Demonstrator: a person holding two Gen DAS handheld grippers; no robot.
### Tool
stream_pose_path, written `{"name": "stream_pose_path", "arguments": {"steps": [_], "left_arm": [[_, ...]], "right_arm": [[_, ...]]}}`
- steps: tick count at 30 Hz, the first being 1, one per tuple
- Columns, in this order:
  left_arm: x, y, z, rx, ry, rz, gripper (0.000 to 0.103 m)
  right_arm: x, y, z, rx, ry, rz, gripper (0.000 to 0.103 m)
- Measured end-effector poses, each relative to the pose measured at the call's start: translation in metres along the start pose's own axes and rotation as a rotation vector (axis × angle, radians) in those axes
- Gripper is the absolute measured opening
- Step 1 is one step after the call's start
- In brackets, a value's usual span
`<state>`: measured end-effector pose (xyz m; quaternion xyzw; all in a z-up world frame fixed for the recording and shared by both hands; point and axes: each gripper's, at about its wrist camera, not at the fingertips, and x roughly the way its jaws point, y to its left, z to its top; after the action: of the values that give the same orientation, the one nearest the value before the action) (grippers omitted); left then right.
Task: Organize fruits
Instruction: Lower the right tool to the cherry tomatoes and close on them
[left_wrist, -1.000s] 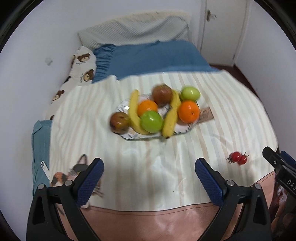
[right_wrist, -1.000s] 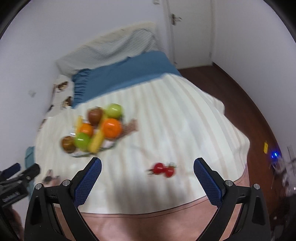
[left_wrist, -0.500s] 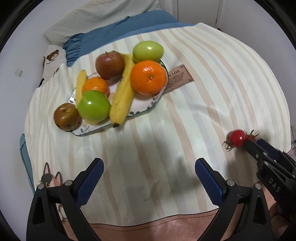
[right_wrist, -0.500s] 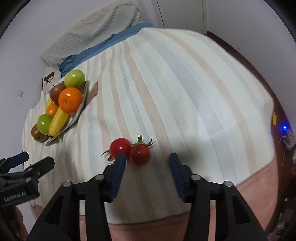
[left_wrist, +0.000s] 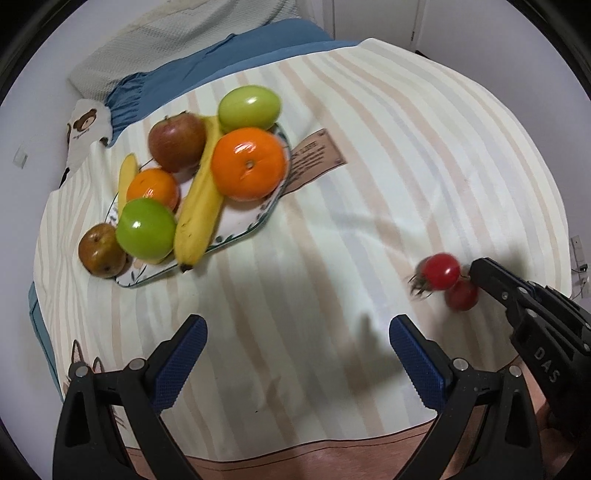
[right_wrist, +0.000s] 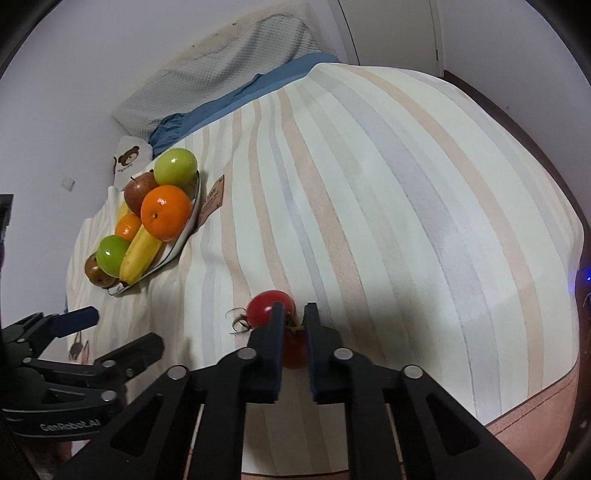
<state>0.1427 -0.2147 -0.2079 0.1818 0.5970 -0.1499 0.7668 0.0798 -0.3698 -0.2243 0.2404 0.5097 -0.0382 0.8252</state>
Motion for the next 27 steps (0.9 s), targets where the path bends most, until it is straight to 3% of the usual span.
{"name": "stream_pose_path", "arguments": {"steps": [7, 12, 14, 19, 23, 24, 25, 27], "left_arm": [[-0.001, -0.015, 0.005, 0.031, -0.01, 0.0, 0.101], [0.003, -0.017, 0.001, 0.038, 0.0, 0.022, 0.099], [0.006, -0.014, 0.0, 0.034, 0.006, 0.038, 0.096], [0.01, -0.005, -0.003, 0.012, 0.021, 0.051, 0.096], [0.012, -0.003, -0.006, 0.005, 0.026, 0.056, 0.096], [0.013, -0.003, -0.006, 0.006, 0.027, 0.057, 0.096], [0.013, -0.004, -0.006, 0.007, 0.027, 0.055, 0.096], [0.013, -0.007, -0.005, 0.012, 0.026, 0.051, 0.096]], "right_arm": [[-0.027, -0.014, -0.001, 0.03, -0.032, 0.018, 0.003], [-0.018, -0.01, -0.002, 0.008, 0.017, 0.074, 0.006], [-0.013, -0.005, -0.004, -0.019, 0.037, 0.052, 0.026], [0.003, -0.01, -0.011, 0.001, 0.09, 0.06, 0.05], [0.008, -0.01, -0.014, -0.014, 0.074, 0.075, 0.049], [0.008, -0.009, -0.014, -0.025, 0.065, 0.069, 0.046], [0.009, -0.008, -0.014, -0.034, 0.059, 0.059, 0.031], [0.009, -0.007, -0.014, -0.047, 0.052, 0.05, 0.029]]}}
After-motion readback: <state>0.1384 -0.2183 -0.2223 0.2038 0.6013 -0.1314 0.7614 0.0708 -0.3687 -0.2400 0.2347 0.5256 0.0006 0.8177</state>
